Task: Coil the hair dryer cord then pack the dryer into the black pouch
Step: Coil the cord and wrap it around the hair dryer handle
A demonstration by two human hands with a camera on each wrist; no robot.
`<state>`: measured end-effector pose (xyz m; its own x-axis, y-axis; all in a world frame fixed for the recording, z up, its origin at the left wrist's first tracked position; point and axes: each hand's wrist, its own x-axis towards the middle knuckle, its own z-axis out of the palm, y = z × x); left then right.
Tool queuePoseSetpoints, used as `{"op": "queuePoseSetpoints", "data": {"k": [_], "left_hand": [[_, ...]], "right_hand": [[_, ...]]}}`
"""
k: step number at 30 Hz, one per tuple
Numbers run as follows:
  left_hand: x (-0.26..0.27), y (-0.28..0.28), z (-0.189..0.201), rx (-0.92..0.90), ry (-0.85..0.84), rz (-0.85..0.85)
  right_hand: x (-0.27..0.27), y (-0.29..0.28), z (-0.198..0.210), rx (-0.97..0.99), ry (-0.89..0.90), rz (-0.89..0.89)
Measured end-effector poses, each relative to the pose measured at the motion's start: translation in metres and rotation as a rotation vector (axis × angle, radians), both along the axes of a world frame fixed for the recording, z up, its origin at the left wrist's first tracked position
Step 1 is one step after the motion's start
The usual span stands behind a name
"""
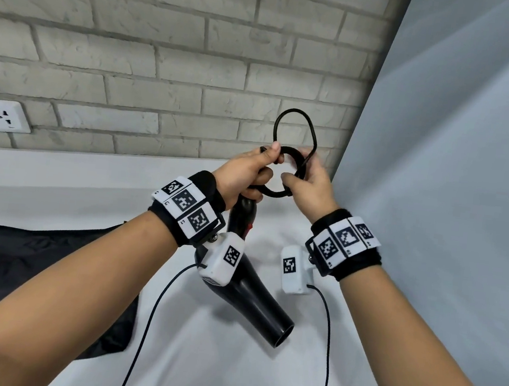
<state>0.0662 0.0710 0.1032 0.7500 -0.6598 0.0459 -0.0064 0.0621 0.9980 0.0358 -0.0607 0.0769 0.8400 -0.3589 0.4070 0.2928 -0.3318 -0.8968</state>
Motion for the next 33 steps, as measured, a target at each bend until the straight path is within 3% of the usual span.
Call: {"op": "queuePoseSetpoints", "data": {"k": [3,8,17,23,26,30,33], "left_hand": [[0.002,0.000,0.000,0.004,-0.009,0.013],[0.007,0.000,-0.005,0.001,-0.015,0.086],[0.008,0.005,0.002,-0.070,-0.013,0.097],[0.006,0.005,0.000,-0.051,0.005,-0.007],[0.001,0.000,-0.003,0.011,-0.004,-0.045],[0.002,-0.001,-0.001,0.040,-0.006,-0.045],[0.004,-0.002,0.000,0.042,-0.012,-0.037]], "right_hand": [[-0.004,-0.004,0.003,-0.009,0.045,0.213],[-0.014,-0.007,0.002,-0.054,0.113,0.294],[-0.007,-0.034,-0.031,-0.352,0.238,0.228],[0.003,-0.068,-0.046,-0.584,0.572,0.059],[-0.001,-0.064,-0.037,-0.528,0.611,0.101],[-0.006,-0.053,-0.025,-0.384,0.492,0.190],[-0.009,-0.042,-0.015,-0.159,0.375,0.275]]}}
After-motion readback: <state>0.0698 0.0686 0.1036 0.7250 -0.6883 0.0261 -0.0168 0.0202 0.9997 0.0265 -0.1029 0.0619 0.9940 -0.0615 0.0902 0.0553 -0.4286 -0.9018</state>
